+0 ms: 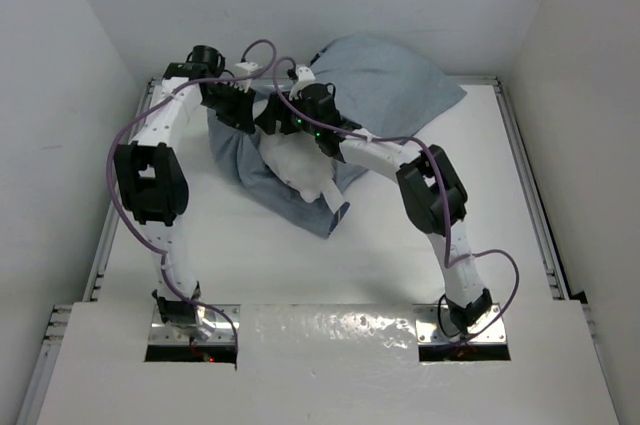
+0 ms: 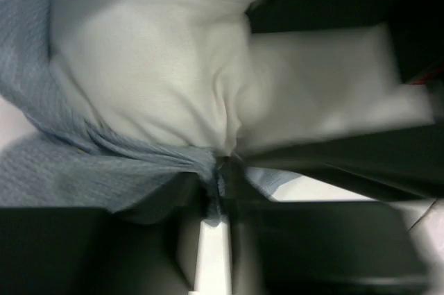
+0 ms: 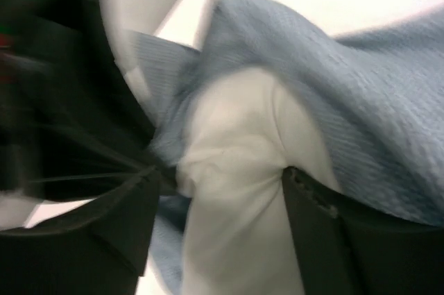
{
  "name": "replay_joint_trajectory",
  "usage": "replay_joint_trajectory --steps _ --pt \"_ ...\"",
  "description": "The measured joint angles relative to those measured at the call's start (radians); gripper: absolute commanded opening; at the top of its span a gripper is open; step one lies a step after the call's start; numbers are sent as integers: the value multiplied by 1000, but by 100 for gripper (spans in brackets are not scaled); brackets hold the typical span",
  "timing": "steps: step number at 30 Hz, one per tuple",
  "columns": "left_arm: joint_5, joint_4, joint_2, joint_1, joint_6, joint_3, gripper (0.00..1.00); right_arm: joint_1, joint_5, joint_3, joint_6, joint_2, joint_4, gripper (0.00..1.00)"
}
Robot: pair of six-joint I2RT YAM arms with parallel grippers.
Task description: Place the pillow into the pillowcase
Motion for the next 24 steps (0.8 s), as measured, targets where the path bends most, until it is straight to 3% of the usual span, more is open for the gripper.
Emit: replay_joint_trajectory --steps 1,4,9,13,14,15,16,17,19,20,22,24 --pt "-24 8 0 0 -3 -16 26 -2 -8 -4 -19 -9 -3 76" --pt "-62 33 0 6 -24 -46 58 -8 -45 -63 -54 -82 -10 82" --pt "-86 31 0 10 -56 -12 75 -9 -39 -246 -133 -311 -41 81" --pt "-91 3 -10 10 -64 78 78 7 27 -397 -198 -497 -68 16" --pt "-93 -10 -21 10 -64 90 74 18 54 -429 -203 -534 -81 1" --pt "-95 -26 -34 10 -63 97 71 30 79 -454 -208 -561 -94 1" --pt "-99 -49 -47 10 -60 102 61 39 99 -473 -209 -580 -108 5" --pt "-102 -70 -60 10 -59 103 53 48 122 -493 -207 -595 -121 28" --pt "-118 -119 -82 10 -52 109 32 68 163 -534 -206 -620 -149 49" --pt "-128 -142 -90 10 -48 110 26 81 185 -557 -217 -631 -166 68" --pt "-150 -182 -104 10 -42 106 13 99 229 -601 -233 -658 -204 78" --pt "-163 -202 -127 10 -31 66 9 111 270 -643 -243 -698 -239 85"
